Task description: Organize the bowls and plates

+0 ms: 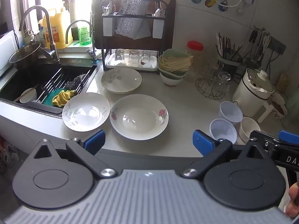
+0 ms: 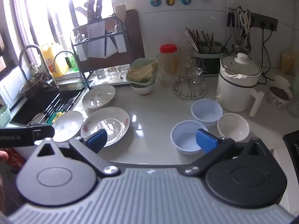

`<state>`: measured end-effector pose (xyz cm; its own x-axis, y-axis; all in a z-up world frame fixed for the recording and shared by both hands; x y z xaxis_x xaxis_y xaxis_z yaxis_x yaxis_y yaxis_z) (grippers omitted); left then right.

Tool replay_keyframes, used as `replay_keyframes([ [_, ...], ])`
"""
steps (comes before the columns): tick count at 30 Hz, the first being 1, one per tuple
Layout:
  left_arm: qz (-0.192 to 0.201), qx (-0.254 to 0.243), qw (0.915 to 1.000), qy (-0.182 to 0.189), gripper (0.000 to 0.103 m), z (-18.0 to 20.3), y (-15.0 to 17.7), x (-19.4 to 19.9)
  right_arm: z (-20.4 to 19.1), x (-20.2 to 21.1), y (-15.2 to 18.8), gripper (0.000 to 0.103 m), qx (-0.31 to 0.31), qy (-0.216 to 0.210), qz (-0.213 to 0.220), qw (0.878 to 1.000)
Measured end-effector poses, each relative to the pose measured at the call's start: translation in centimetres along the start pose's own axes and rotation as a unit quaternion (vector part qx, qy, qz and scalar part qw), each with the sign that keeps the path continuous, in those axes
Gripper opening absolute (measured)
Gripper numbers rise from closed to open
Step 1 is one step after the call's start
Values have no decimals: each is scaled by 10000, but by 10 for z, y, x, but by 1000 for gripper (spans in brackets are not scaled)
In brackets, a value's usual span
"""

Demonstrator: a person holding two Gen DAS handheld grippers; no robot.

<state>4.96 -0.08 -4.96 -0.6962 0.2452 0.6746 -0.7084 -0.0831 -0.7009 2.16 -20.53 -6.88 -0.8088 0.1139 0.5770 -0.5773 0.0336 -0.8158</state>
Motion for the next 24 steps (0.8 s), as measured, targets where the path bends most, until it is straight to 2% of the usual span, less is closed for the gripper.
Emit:
replay_keyframes([
  [5, 53, 135, 9999, 37, 101, 0, 0, -1, -4, -3, 6, 103, 31, -104, -52, 9999],
  [6, -53, 258, 9996, 79, 101, -4, -4, -4, 1, 1, 7, 103, 2, -102, 14, 9999],
  [10, 27, 189, 9998, -11, 101, -5, -2, 2, 6, 1, -1, 103, -4, -114, -139, 9998],
  [15, 42, 232, 9997, 39, 101, -3, 3, 0, 2, 0, 5, 103, 41, -74, -68, 9999],
  [19, 139, 176, 9997, -37, 101, -1, 0, 3, 5, 2, 6, 103, -21, -98, -12, 9999],
  [22, 191, -67, 9997, -139, 101, 6, -1, 3, 6, 2, 7, 103, -52, -25, -36, 10000],
  [24, 147, -84, 9999, -15, 101, 8, 1, 1, 5, 4, 7, 103, -77, -47, -24, 10000],
])
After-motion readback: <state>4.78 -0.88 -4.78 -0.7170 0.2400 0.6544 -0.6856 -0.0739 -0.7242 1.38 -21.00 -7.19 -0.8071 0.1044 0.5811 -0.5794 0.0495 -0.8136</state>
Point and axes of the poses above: each gripper's, at about its wrist camera, not at the fingertips, and x roughly against the way its jaws point, z to its right, y to its underside, the point moved 7 cm from there along -x, roughly the way its jaws point, and after that the axes turned 14 degrees about y, right-handed, at the moved point
